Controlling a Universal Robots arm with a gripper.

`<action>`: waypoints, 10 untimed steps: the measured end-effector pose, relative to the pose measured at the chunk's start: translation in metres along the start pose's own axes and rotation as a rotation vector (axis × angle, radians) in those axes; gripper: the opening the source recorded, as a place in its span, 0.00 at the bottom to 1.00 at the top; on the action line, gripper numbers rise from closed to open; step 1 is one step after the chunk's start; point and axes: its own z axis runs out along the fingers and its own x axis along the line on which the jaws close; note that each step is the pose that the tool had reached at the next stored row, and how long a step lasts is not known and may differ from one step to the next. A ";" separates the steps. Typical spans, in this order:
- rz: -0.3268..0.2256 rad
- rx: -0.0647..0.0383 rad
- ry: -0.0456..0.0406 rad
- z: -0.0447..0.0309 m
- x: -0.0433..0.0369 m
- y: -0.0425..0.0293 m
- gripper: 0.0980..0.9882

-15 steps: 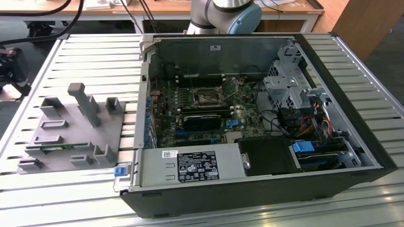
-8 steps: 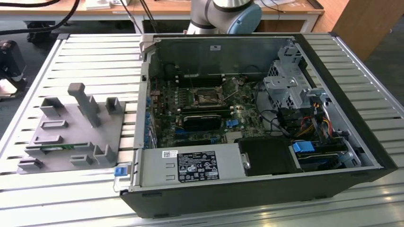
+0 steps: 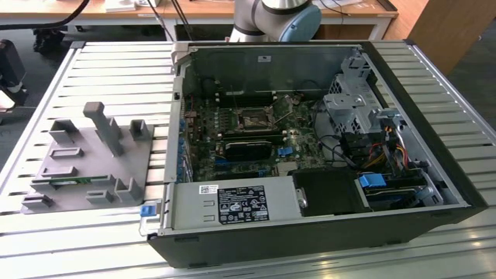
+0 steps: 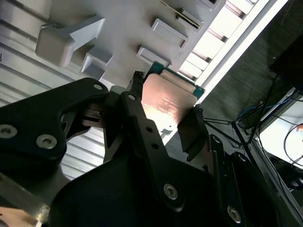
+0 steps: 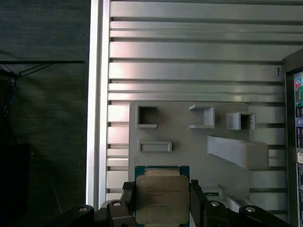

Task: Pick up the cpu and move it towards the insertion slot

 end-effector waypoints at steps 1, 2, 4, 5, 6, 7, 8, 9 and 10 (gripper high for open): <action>0.000 0.000 0.0000 -0.0019 0.0000 0.0001 0.50; 0.000 0.000 -0.0001 -0.0038 -0.0001 0.0002 0.50; 0.000 0.000 -0.0001 -0.0079 -0.0002 0.0005 0.50; 0.000 0.000 -0.0003 -0.0099 -0.0002 0.0007 0.50; 0.000 0.000 -0.0003 -0.0120 -0.0002 0.0008 0.50; 0.000 0.000 -0.0003 -0.0143 -0.0003 0.0009 0.50; 0.000 0.000 -0.0004 -0.0165 -0.0003 0.0011 0.50; 0.000 0.000 -0.0005 -0.0189 -0.0004 0.0012 0.50; 0.000 0.000 -0.0006 -0.0211 -0.0004 0.0014 0.50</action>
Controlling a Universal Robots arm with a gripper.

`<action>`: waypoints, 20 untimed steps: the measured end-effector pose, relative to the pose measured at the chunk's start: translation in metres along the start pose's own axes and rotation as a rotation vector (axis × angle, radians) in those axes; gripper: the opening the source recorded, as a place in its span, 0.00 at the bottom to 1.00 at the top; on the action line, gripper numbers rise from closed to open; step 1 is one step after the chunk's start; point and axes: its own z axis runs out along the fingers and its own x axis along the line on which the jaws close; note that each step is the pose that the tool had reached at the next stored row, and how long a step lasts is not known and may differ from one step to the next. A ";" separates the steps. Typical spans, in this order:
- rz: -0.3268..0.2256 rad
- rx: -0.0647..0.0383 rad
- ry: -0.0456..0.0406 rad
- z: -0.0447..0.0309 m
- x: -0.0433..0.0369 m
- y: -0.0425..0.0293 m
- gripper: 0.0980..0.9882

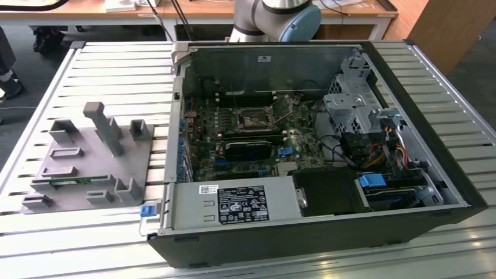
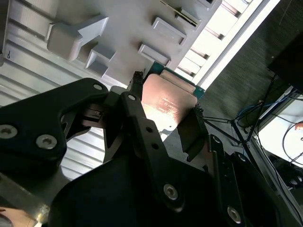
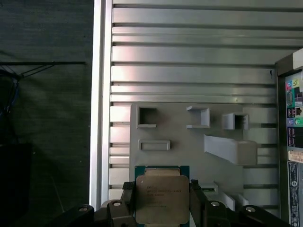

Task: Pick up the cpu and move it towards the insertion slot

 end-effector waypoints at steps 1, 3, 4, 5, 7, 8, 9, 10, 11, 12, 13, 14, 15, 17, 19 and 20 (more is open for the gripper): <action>0.000 0.000 -0.0001 -0.0009 0.0000 0.0001 0.50; 0.000 0.000 -0.0004 -0.0009 0.0000 0.0001 0.50; 0.000 0.000 -0.0003 -0.0009 0.0000 0.0001 0.50; 0.000 0.000 -0.0001 -0.0011 -0.0004 0.0001 0.50; 0.000 0.000 0.0000 -0.0011 -0.0026 0.0001 0.50; 0.000 0.000 -0.0001 -0.0010 -0.0050 0.0001 0.50; 0.000 0.000 0.0000 -0.0009 -0.0077 0.0001 0.50; 0.000 0.000 -0.0001 -0.0008 -0.0101 0.0001 0.50; 0.000 0.000 -0.0002 -0.0007 -0.0125 0.0001 0.50; 0.000 0.000 -0.0001 -0.0008 -0.0147 0.0001 0.50; 0.000 0.000 -0.0001 -0.0007 -0.0173 0.0002 0.50; 0.000 0.000 -0.0001 -0.0007 -0.0202 0.0002 0.50; 0.000 0.000 -0.0001 -0.0006 -0.0236 0.0002 0.50; 0.000 0.000 -0.0001 -0.0004 -0.0306 0.0003 0.50; 0.000 0.000 -0.0001 -0.0003 -0.0374 0.0003 0.50; 0.000 0.000 -0.0001 -0.0002 -0.0404 0.0004 0.50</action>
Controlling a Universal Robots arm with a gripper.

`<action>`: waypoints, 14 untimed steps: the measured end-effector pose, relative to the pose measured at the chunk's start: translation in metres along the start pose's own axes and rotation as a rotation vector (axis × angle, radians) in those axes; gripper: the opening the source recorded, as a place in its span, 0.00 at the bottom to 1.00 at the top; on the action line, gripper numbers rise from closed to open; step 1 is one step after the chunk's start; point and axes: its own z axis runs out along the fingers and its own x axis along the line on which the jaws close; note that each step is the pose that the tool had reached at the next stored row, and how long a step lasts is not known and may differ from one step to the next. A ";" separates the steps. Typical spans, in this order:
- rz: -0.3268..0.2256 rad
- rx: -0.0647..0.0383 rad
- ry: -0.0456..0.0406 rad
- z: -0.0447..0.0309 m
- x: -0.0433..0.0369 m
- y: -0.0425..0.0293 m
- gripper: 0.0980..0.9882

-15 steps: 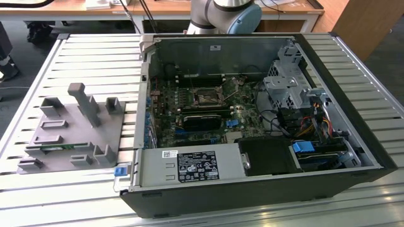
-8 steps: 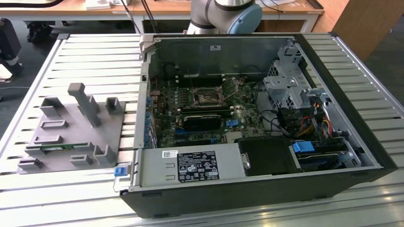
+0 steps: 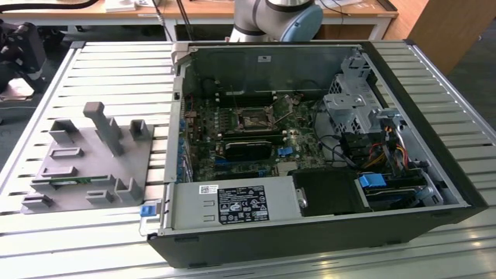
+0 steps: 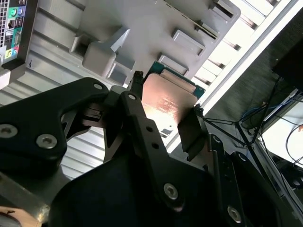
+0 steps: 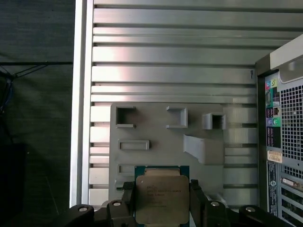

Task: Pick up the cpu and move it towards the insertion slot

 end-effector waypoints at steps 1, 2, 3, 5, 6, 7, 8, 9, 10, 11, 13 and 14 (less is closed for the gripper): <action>0.000 0.000 0.0000 0.0001 -0.0030 0.0000 0.50; 0.000 0.000 0.0000 0.0001 -0.0060 0.0000 0.50; 0.000 0.000 0.0000 0.0002 -0.0083 0.0000 0.50; 0.000 0.000 0.0000 0.0000 -0.0097 0.0007 0.50; 0.000 0.000 0.0002 -0.0009 -0.0099 0.0010 0.50; 0.000 0.000 0.0002 -0.0018 -0.0101 0.0013 0.50; 0.000 -0.001 -0.0001 -0.0025 -0.0105 0.0017 0.50; 0.000 -0.001 -0.0003 -0.0029 -0.0110 0.0021 0.50; 0.000 -0.001 -0.0001 -0.0033 -0.0117 0.0026 0.50; 0.000 -0.001 0.0000 -0.0035 -0.0129 0.0029 0.50; 0.000 -0.001 0.0000 -0.0035 -0.0161 0.0034 0.50; 0.000 -0.001 -0.0001 -0.0034 -0.0179 0.0035 0.50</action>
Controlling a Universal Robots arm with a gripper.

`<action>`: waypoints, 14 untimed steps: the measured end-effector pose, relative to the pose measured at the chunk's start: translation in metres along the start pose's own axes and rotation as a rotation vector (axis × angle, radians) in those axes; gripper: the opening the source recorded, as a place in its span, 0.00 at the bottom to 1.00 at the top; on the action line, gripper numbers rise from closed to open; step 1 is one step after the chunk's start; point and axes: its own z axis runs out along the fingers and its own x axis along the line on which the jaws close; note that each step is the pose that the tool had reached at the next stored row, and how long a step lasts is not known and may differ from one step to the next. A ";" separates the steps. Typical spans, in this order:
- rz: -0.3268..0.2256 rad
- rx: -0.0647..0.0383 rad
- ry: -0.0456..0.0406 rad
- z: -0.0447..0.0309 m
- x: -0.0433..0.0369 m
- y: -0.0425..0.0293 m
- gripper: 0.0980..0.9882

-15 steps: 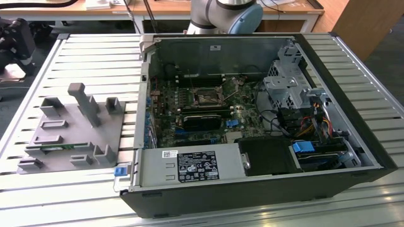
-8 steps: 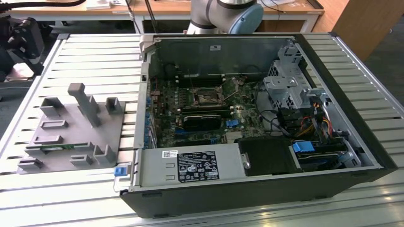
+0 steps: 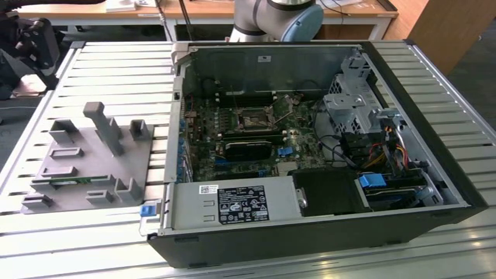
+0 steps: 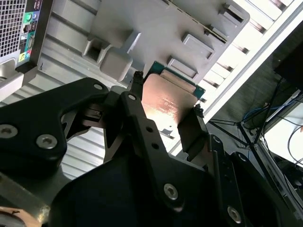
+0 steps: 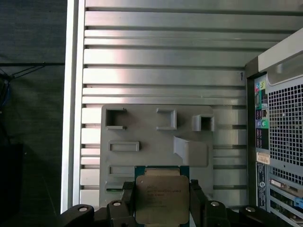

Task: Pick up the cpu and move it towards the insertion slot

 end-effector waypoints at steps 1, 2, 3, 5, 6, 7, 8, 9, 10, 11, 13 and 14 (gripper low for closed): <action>0.000 0.000 0.0000 0.0000 -0.0019 0.0000 0.50; 0.000 0.000 0.0001 0.0001 -0.0039 0.0001 0.50; 0.000 0.000 0.0001 0.0001 -0.0059 0.0001 0.50; 0.000 0.000 0.0000 0.0002 -0.0095 0.0002 0.50; 0.000 0.000 0.0000 0.0002 -0.0110 0.0002 0.50; 0.000 0.000 0.0000 0.0003 -0.0121 0.0002 0.50; 0.000 0.000 0.0000 0.0003 -0.0125 0.0002 0.50; 0.000 0.000 0.0000 0.0003 -0.0127 0.0003 0.50; 0.000 0.000 0.0000 0.0003 -0.0131 0.0002 0.50; 0.000 0.000 0.0000 0.0003 -0.0135 0.0002 0.50; 0.000 0.000 0.0000 0.0003 -0.0151 0.0002 0.50; 0.000 0.000 0.0000 0.0003 -0.0160 0.0002 0.50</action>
